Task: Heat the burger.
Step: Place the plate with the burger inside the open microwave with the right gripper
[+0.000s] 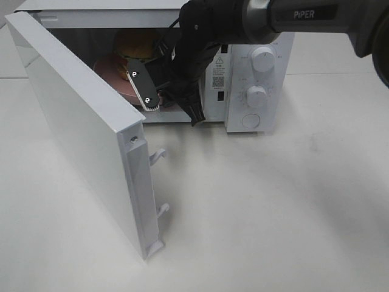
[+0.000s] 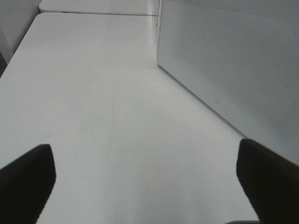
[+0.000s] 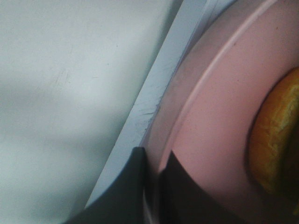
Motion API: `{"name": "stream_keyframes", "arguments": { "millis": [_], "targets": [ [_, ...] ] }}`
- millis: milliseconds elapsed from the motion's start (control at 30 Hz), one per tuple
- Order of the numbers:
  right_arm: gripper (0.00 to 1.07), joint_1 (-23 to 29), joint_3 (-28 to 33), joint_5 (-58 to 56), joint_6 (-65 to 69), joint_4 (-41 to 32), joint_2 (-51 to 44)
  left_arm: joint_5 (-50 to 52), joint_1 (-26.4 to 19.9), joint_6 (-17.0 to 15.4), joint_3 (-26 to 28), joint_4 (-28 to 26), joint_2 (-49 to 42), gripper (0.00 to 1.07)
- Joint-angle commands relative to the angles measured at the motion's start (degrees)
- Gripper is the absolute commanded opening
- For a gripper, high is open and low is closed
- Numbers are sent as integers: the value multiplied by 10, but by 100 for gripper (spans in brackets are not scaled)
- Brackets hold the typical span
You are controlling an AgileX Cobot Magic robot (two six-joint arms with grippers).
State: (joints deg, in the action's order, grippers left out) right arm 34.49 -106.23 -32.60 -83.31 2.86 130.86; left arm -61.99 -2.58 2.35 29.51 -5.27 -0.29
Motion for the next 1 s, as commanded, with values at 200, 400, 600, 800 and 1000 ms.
{"name": "stream_keyframes", "arguments": {
  "millis": [200, 400, 600, 800, 1000],
  "targets": [
    [0, -1, -47, 29, 14, 17, 19, 7, 1, -1, 1, -1, -9, 98],
    [0, -1, -55, 33, 14, 18, 27, 7, 1, -1, 1, -1, -9, 98],
    [0, -3, -55, 37, 28, 32, 27, 7, 1, -1, 1, -1, -9, 98],
    [1, -3, -58, 50, 35, 37, 32, 7, 1, -1, 1, -1, -9, 98],
    [1, -3, -84, 47, 48, 37, 52, 7, 1, -1, 1, -1, -9, 98]
  ]
}}
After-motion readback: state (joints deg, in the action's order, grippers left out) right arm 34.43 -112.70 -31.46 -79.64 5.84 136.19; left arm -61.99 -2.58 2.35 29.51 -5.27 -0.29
